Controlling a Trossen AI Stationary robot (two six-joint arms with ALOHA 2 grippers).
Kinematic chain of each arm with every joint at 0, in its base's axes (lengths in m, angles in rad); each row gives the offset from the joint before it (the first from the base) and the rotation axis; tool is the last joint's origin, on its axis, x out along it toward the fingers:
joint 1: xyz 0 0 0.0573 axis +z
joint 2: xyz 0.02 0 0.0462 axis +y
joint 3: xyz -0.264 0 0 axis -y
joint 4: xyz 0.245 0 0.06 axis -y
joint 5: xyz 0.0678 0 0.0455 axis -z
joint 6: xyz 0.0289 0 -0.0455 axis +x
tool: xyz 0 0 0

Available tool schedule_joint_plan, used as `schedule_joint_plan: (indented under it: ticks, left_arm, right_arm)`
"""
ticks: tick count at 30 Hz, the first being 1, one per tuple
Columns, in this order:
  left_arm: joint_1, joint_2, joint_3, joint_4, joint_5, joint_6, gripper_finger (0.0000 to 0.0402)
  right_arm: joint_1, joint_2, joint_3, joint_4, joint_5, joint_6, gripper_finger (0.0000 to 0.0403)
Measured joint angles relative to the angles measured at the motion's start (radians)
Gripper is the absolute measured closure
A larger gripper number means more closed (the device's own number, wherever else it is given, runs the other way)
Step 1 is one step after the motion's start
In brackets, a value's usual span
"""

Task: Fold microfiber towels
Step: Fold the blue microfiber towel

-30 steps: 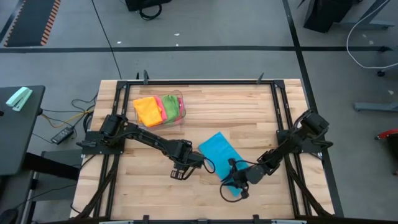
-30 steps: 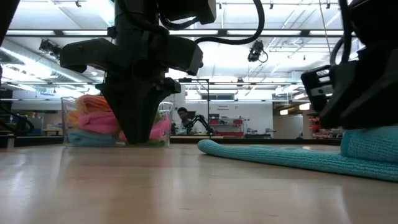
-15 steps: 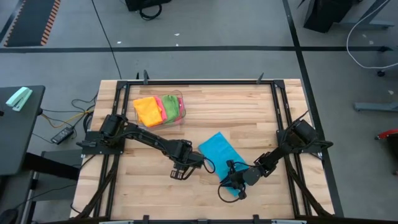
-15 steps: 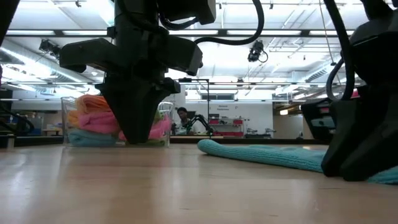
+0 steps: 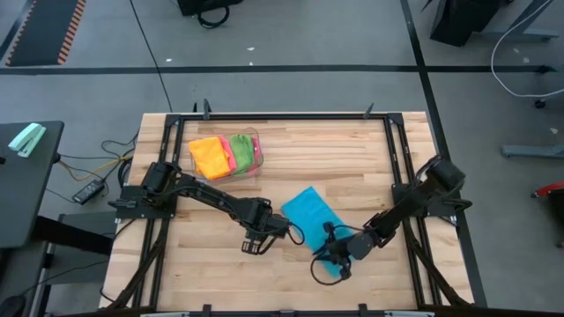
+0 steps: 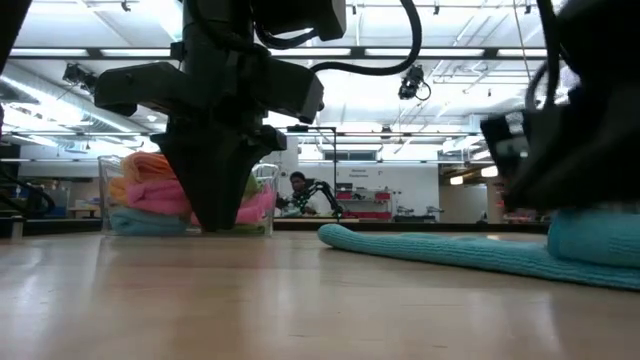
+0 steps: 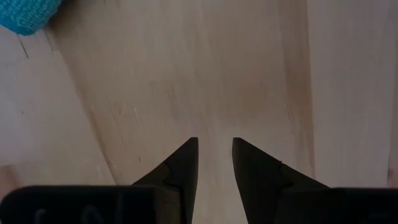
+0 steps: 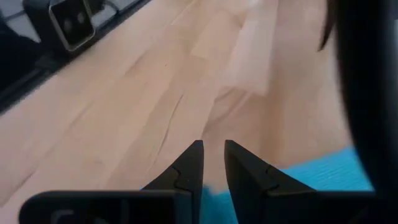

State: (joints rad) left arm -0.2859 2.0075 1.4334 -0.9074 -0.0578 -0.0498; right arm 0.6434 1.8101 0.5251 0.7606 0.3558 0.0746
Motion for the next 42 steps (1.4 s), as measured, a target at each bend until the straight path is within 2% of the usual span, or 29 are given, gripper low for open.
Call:
schedule_joint_plan:
  ticks: [5, 10, 14, 19, 23, 27, 33, 42]
  left_arm:
    - [0.000, 0.000, 0.000, 0.001, 0.000, 0.000, 0.0294]
    - [0.000, 0.000, 0.000, 0.003, 0.000, 0.001, 0.0294]
    - [0.000, 0.000, 0.000, 0.005, 0.000, 0.002, 0.0294]
    - [0.002, 0.000, 0.000, 0.004, 0.000, 0.001, 0.0294]
    - [0.001, 0.000, 0.000, 0.004, 0.000, -0.004, 0.0294]
    - [0.002, 0.000, 0.000, 0.005, 0.000, -0.018, 0.0294]
    - [0.002, 0.000, 0.001, -0.003, 0.000, -0.013, 0.0294]
    - [0.002, 0.000, 0.001, 0.003, 0.000, -0.006, 0.0294]
  right_arm:
    - [0.001, -0.139, 0.015, -0.187, 0.013, 0.022, 0.0329]
    - [0.016, -0.183, 0.184, -0.736, -0.011, 0.115, 0.0312]
    - [0.055, -0.178, 0.360, -1.004, -0.005, 0.090, 0.0276]
    - [0.083, -0.167, 0.468, -1.211, -0.011, 0.087, 0.0211]
    - [0.104, -0.119, 0.523, -1.320, -0.038, 0.102, 0.0159]
    - [0.136, -0.018, 0.612, -1.445, -0.043, 0.094, 0.0132]
    - [0.186, 0.054, 0.703, -1.511, -0.018, 0.055, 0.0128]
    - [0.239, 0.135, 0.705, -1.558, 0.050, 0.048, 0.0128]
